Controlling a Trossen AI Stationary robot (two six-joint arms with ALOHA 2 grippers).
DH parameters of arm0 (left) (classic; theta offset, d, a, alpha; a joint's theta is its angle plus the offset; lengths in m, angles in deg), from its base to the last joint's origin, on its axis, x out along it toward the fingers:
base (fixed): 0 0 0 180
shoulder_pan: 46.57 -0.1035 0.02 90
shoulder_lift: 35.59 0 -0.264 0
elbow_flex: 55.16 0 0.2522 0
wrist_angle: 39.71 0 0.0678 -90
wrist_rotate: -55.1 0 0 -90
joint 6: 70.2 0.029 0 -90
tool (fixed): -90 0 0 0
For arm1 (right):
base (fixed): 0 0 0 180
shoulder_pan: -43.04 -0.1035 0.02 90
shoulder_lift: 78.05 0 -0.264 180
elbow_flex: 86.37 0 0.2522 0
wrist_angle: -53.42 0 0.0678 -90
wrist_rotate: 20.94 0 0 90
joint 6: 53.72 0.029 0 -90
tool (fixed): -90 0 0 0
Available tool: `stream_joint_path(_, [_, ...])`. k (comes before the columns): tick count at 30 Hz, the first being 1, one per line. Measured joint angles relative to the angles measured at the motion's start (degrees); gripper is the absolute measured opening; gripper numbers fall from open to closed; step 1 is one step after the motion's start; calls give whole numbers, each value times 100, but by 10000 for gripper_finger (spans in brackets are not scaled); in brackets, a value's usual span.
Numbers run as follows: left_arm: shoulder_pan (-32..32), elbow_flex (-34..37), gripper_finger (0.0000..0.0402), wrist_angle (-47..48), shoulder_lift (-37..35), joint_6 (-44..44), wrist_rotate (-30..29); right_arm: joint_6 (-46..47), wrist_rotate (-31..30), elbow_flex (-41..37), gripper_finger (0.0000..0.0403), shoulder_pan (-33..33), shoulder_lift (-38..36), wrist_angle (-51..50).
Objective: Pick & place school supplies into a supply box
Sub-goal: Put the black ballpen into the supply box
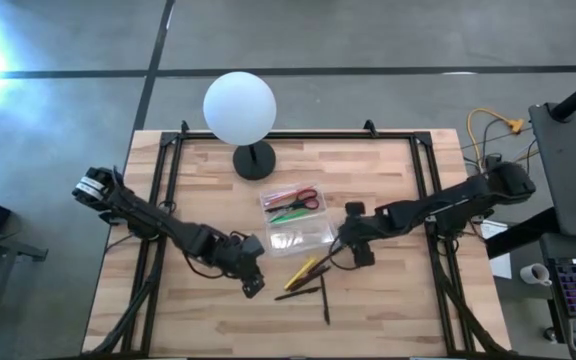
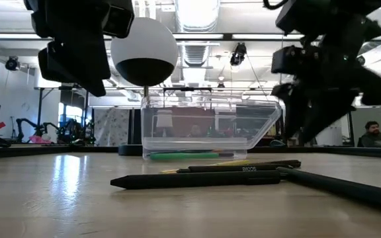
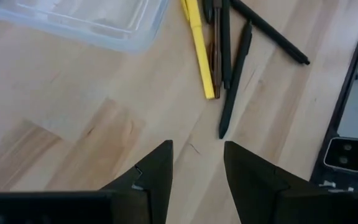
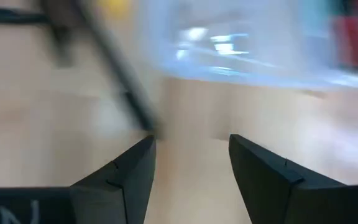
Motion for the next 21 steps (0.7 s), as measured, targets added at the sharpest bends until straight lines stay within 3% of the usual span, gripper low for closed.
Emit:
stream_joint_path(3, [27, 0, 127, -23, 0, -84, -162, 294, -880, -11, 196, 213, -331, -203])
stream_joint_path(9, [42, 2, 127, -80, 0, -285, -418, 897, -923, -15, 195, 1519, -769, -228])
stream_joint_path(15, [50, 2, 127, -700, 0, -731, -427, 961, 475, 249, 176, 3305, -294, -78])
stream_joint_path(21, [119, 13, 127, -1341, 230, -1170, -413, 1150, 1218, 1344, 138, 3980, 962, -204])
